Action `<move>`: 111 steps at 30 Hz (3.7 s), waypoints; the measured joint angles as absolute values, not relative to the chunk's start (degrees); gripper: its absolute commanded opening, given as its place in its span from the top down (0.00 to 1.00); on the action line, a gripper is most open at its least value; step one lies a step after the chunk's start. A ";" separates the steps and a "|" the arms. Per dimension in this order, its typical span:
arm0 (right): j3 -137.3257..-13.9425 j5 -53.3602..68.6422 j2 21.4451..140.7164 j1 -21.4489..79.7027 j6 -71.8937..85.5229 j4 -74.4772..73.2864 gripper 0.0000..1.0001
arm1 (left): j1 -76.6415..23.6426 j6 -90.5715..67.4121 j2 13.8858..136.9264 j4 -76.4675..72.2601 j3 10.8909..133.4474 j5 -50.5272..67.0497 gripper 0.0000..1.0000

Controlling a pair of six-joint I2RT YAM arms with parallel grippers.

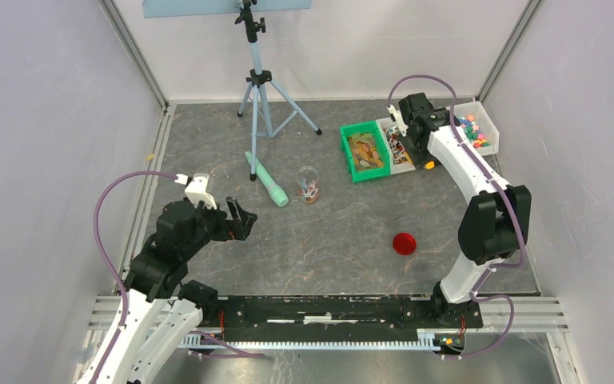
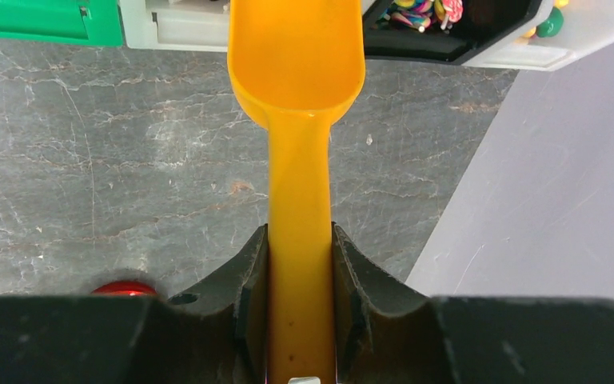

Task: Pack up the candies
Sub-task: Scoop the fake candies from the storage box.

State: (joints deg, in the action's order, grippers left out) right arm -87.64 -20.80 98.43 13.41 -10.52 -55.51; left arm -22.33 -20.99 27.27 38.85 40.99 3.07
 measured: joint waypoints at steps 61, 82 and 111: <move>-70.39 -10.68 101.80 9.06 -12.23 -23.24 1.00 | -22.33 -20.99 28.40 38.89 40.95 1.52 0.00; -66.43 -6.79 100.33 7.81 -12.10 -16.49 1.00 | -22.33 -20.99 28.47 38.89 40.95 1.50 0.00; -40.45 -1.93 86.46 6.70 -13.32 11.97 1.00 | -22.33 -20.99 29.89 38.89 40.95 1.52 0.00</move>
